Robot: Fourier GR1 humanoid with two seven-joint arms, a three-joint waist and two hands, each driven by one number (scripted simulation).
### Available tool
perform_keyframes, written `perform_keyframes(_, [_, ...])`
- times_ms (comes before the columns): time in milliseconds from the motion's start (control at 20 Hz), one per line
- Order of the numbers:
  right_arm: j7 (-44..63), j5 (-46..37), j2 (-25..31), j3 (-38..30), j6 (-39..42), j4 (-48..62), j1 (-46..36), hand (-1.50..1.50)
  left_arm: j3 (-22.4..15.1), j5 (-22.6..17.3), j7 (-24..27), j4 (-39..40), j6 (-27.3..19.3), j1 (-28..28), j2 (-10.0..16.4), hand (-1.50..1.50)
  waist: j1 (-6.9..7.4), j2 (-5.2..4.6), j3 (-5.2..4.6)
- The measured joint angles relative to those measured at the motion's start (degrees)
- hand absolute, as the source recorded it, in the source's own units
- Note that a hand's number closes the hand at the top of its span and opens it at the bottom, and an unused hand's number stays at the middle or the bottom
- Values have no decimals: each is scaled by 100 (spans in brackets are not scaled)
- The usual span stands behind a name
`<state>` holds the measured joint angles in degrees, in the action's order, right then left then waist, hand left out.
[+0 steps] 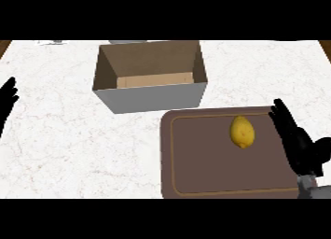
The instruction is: Pick the lemon from the tray and place it in the cardboard box
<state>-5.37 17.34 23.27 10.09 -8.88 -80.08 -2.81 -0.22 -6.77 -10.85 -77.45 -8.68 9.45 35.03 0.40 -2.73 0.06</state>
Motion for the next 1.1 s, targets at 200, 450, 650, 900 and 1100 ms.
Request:
perform_keyframes(200, [-120, 211, 22, -211, 368, 10, -90, -150, 11, 290, 231, 116, -150, -104, -96, 0, -21, 171, -1])
perform_keyframes(450, [-427, -920, 956, 77, 534, -194, -291, -150, -71, 574, 418, 131, -363, -157, -170, 0, 52, 253, -73])
perform_keyframes(650, [-1463, -1205, 755, 103, 493, 391, -22, -150, -140, 721, 585, 197, -504, -268, -374, 0, 4, 255, -24])
perform_keyframes(900, [-2921, -852, 592, -249, 1162, 1116, 1, -150, -153, 836, 620, 104, -572, -380, -515, 0, -8, 262, -3])
perform_keyframes(1100, [-3346, -1317, 940, -345, 1191, 1463, -209, -150, -94, 890, 659, 76, -554, -442, -549, 0, -5, 267, -2])
